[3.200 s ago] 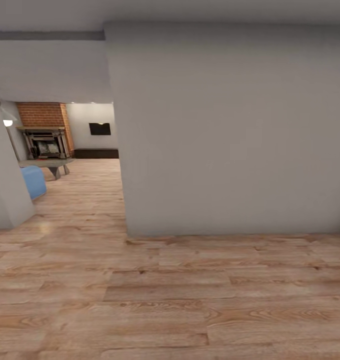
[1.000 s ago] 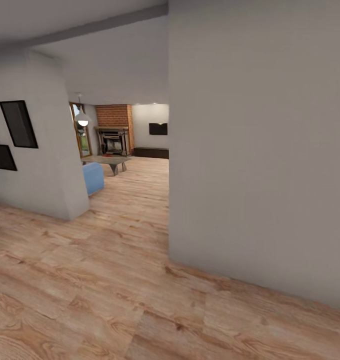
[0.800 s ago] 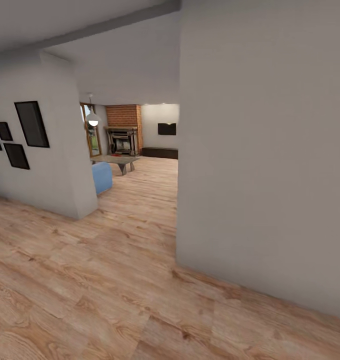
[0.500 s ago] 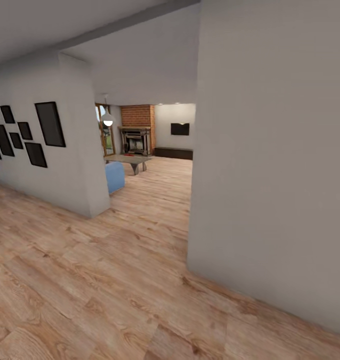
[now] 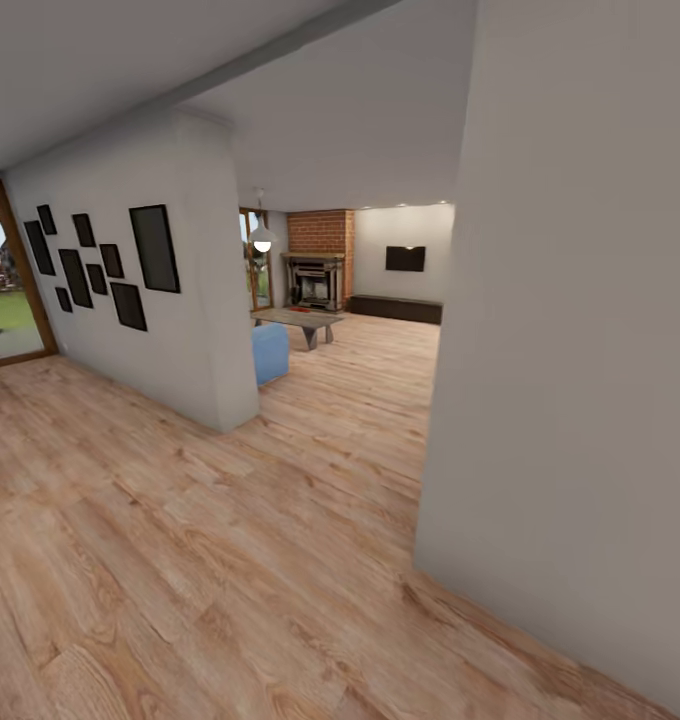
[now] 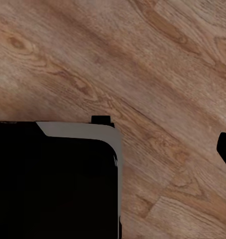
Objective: Move the two storage containers from the living room to the garage. In the garage, place one container on the floor and stack the other container on top of it (either order is fine).
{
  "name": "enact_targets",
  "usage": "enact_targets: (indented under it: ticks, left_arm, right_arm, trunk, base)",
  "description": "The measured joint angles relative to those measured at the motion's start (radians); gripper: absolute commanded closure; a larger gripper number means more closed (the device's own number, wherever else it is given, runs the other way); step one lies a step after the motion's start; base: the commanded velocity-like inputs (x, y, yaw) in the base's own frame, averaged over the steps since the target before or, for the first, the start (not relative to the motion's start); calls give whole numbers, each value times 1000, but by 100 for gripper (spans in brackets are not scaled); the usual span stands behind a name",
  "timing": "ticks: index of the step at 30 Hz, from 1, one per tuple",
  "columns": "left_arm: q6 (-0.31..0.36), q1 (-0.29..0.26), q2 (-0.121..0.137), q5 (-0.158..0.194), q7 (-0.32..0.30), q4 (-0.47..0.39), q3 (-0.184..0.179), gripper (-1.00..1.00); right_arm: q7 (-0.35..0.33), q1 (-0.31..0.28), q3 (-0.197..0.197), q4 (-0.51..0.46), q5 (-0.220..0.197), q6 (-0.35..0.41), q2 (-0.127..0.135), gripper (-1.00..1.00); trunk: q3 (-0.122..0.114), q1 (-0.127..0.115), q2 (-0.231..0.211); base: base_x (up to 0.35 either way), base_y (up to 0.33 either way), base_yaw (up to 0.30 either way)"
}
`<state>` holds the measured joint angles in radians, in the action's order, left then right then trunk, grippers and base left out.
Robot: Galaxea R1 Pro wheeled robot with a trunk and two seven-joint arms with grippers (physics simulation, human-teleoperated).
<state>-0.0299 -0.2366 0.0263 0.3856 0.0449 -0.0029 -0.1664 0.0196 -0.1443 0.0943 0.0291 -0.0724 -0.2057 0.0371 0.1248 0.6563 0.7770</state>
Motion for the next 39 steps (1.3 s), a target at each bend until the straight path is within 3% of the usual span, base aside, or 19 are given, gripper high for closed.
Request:
enact_targets:
  ticks: [26, 39]
  left_arm:
    - [0, 0, 0, 1, 0, 0, 0, -100]
    - [0, 0, -1, 1, -1, 1, 0, -100]
  right_arm:
    - [0, 0, 0, 0, 0, 0, 0, -100]
    - [-1, 0, 5, 0, 2, 0, 2, -100]
  trunk:
    - [0, 0, 0]
    - [0, 0, 0]
  base:
    - [323, 0, 264]
    - [323, 0, 20]
